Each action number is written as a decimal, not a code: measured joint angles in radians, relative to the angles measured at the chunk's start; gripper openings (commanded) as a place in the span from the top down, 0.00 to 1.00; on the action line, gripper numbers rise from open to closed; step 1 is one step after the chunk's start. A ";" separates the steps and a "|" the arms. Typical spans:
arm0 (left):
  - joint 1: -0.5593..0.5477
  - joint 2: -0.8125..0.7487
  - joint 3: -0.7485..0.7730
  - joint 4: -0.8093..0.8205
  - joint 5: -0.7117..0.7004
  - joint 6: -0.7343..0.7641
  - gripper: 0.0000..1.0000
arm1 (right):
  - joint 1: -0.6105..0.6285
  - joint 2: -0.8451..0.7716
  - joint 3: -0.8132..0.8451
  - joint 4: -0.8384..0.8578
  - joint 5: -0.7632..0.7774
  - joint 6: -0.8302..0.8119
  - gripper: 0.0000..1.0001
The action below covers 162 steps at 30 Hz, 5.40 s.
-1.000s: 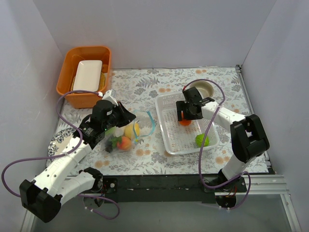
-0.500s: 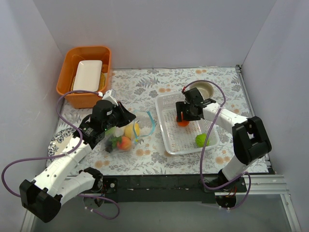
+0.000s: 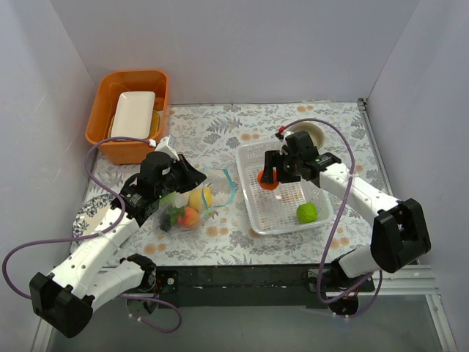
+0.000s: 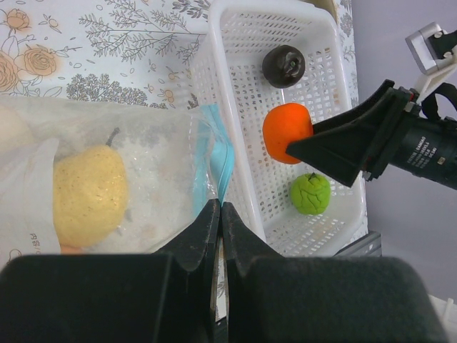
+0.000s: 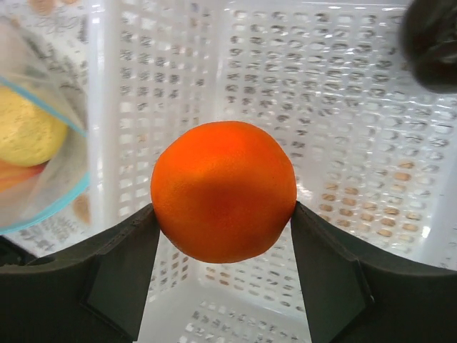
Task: Place the food in the zip-top bag and seal the zipper
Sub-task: Pick up the fake fruit from the bin, then place the fake fruit in the zipper food storage bag, then pick up the fake fruit from the bin.
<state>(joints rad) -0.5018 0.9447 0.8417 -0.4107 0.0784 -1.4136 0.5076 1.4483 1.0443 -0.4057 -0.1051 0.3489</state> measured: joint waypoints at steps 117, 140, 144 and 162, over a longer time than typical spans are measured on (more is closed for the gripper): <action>0.000 -0.025 0.000 -0.023 -0.008 -0.004 1.00 | -0.032 0.014 -0.084 -0.318 0.143 -0.013 0.15; 0.000 -0.021 -0.003 -0.016 -0.005 -0.008 1.00 | -0.044 -0.253 -0.109 -0.088 0.209 0.036 0.02; 0.000 -0.003 -0.003 -0.006 0.005 -0.008 1.00 | -0.055 -0.229 -0.163 -0.065 0.161 0.052 0.02; 0.000 0.000 -0.013 0.001 0.016 -0.012 1.00 | -0.045 -0.140 -0.126 -0.274 0.094 0.012 0.02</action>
<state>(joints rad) -0.5018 0.9443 0.8288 -0.4099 0.0948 -1.4254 0.4629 1.3083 0.9180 -0.6800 -0.0109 0.3607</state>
